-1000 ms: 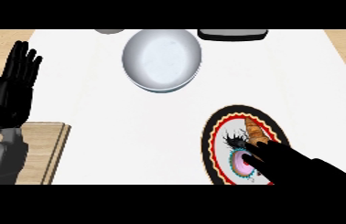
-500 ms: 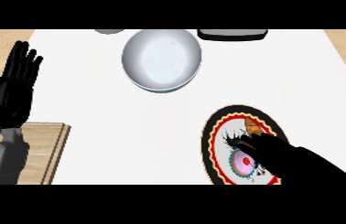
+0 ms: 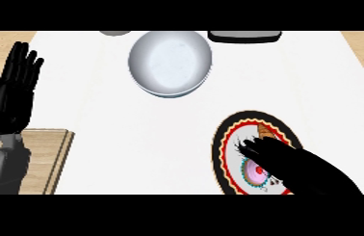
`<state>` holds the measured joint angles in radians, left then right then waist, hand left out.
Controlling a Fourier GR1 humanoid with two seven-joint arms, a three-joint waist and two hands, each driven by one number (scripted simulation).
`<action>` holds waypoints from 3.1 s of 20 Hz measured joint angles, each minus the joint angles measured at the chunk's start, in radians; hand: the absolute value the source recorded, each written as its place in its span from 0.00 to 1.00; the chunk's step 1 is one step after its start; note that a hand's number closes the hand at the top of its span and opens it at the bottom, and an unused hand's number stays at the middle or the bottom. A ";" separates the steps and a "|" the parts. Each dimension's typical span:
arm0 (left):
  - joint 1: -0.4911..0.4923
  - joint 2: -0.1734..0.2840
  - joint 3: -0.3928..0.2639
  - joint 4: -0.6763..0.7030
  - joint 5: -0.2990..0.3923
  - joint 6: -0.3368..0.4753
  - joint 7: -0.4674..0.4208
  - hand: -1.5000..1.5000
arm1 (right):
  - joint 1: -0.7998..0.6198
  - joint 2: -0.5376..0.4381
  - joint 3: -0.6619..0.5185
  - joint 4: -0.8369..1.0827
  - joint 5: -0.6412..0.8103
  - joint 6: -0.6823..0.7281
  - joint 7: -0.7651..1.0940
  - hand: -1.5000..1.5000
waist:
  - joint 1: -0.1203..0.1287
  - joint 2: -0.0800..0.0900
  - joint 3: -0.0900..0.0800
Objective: Pick the cupcake from the plate and place it in the bowl
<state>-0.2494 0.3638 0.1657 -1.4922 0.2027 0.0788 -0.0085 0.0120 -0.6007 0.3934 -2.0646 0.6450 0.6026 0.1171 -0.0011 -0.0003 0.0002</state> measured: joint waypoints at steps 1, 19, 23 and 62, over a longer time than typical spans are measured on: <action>0.000 -0.003 0.004 0.007 0.000 -0.006 -0.006 0.50 | -0.005 0.011 0.004 0.010 0.015 0.009 -0.002 0.00 | 0.000 0.000 0.000; 0.008 -0.039 0.036 -0.012 -0.043 -0.036 0.000 0.50 | -0.033 0.202 0.038 0.280 0.254 -0.040 -0.072 0.00 | 0.002 0.000 0.000; -0.002 -0.053 0.034 -0.015 -0.056 -0.031 0.008 0.50 | -0.046 0.198 0.018 0.322 0.288 -0.051 -0.124 1.00 | 0.001 0.000 0.000; 0.012 -0.051 0.071 -0.036 -0.060 -0.061 0.024 0.50 | -0.128 0.189 -0.704 -0.154 0.102 0.013 0.365 1.00 | -0.003 -0.004 -0.002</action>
<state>-0.2377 0.3130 0.2369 -1.5281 0.1426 0.0182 0.0153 -0.1160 -0.4115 -0.3111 -2.2185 0.7474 0.6152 0.4818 -0.0046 -0.0043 -0.0014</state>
